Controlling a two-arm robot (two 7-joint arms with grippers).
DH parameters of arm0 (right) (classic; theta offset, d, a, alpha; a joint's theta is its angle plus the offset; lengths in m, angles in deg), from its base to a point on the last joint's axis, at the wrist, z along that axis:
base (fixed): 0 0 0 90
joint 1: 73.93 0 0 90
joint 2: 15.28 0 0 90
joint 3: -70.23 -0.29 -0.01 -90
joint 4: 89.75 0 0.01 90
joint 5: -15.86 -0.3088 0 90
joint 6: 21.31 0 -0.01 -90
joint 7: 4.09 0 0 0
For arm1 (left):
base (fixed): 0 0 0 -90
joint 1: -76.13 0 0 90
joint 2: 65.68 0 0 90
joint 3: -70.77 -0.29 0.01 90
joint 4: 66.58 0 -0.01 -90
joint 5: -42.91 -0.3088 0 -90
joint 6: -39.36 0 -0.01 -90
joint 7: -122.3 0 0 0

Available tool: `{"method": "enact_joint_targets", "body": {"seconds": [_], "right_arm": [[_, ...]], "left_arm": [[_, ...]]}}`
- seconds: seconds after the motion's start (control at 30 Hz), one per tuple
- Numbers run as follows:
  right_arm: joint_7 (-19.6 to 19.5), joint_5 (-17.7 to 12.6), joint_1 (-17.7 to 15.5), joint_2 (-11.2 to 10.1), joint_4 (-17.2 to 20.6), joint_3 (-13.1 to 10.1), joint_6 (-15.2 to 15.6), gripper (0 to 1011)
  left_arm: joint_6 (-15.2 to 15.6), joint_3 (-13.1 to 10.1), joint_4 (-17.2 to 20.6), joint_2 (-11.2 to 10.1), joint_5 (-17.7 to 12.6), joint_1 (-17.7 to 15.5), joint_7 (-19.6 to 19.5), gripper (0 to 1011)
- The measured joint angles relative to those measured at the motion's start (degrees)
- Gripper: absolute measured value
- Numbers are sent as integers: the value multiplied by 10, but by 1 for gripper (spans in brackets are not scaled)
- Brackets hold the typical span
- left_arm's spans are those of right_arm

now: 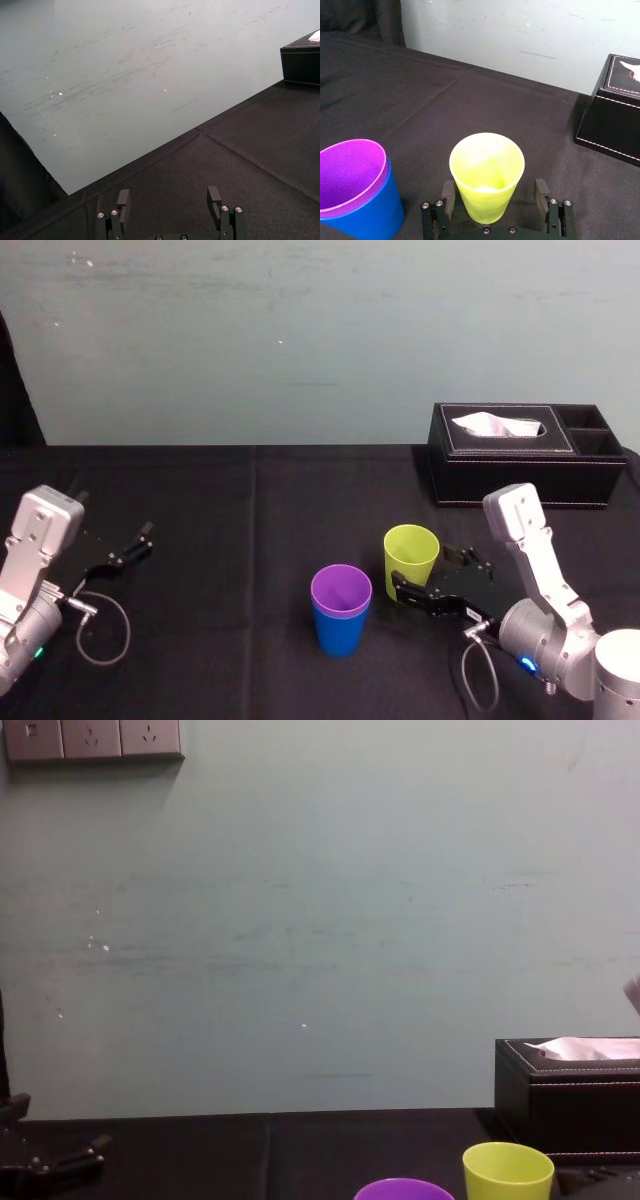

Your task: Stack the three plastic cups sequentially using one hand.

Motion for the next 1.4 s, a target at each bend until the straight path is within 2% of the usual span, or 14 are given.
{"method": "enact_joint_targets", "body": {"seconds": [0.87, 1.4], "right_arm": [[1, 10, 23, 17, -34, 9, -17, 1003], [3, 10, 23, 19, -35, 9, -20, 1003]], "left_arm": [[0, 0, 0, 0, 0, 0, 0, 1000], [0, 0, 0, 0, 0, 0, 0, 1000]]}}
